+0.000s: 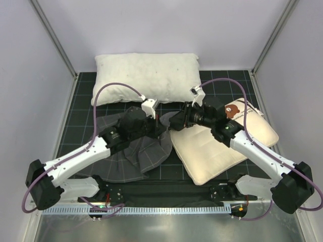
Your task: Put the pillow into the pillowcase
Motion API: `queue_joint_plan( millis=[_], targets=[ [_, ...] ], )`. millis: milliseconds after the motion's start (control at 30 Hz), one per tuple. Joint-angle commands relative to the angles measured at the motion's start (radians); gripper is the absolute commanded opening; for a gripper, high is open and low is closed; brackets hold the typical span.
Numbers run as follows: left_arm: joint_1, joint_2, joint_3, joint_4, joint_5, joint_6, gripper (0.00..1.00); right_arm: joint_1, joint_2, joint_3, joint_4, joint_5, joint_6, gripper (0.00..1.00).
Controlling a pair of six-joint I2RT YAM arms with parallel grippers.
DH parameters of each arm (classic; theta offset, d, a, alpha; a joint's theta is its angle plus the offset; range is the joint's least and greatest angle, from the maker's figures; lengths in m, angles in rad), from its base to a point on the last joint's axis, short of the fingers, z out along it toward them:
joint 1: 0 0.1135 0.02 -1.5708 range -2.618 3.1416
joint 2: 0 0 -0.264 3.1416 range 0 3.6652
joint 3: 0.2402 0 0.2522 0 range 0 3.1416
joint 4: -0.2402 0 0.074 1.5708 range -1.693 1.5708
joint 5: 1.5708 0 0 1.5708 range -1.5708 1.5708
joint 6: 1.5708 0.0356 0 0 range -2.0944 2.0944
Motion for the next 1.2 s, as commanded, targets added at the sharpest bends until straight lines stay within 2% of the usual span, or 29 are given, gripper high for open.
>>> queue_joint_plan(
  millis=[0, 100, 233, 333, 533, 700, 867, 1000, 1167],
  targets=[
    [-0.001, -0.058, 0.070, -0.097, 0.098, -0.040, 0.00, -0.010, -0.009, 0.019, -0.035, 0.066, -0.056, 0.30],
    [0.030, -0.089, 0.098, -0.138, 0.145, -0.079, 0.00, -0.019, -0.019, 0.026, -0.091, 0.114, -0.085, 0.52],
    [0.119, -0.112, 0.075, -0.125, 0.256, -0.145, 0.00, -0.030, -0.045, 0.039, -0.200, 0.181, -0.156, 0.64],
    [0.179, -0.114, 0.047, -0.090, 0.323, -0.187, 0.00, -0.036, -0.043, 0.069, -0.308, 0.241, -0.220, 0.69],
    [0.199, -0.097, 0.042, -0.073, 0.365, -0.205, 0.00, -0.039, -0.108, 0.046, -0.322, 0.228, -0.272, 0.81],
    [0.219, -0.113, 0.039, -0.073, 0.353, -0.213, 0.00, -0.059, -0.068, 0.068, -0.417, 0.355, -0.269, 0.82],
    [0.220, -0.146, 0.045, -0.120, 0.247, -0.180, 0.00, -0.094, 0.003, 0.053, -0.379, 0.309, -0.266, 0.82],
    [0.222, -0.155, 0.044, -0.134, 0.235, -0.173, 0.00, -0.121, 0.055, 0.024, -0.258, 0.240, -0.239, 0.81],
    [0.222, -0.172, 0.016, -0.146, 0.232, -0.173, 0.00, -0.136, 0.142, -0.002, -0.106, 0.249, -0.136, 0.70]
  ],
)
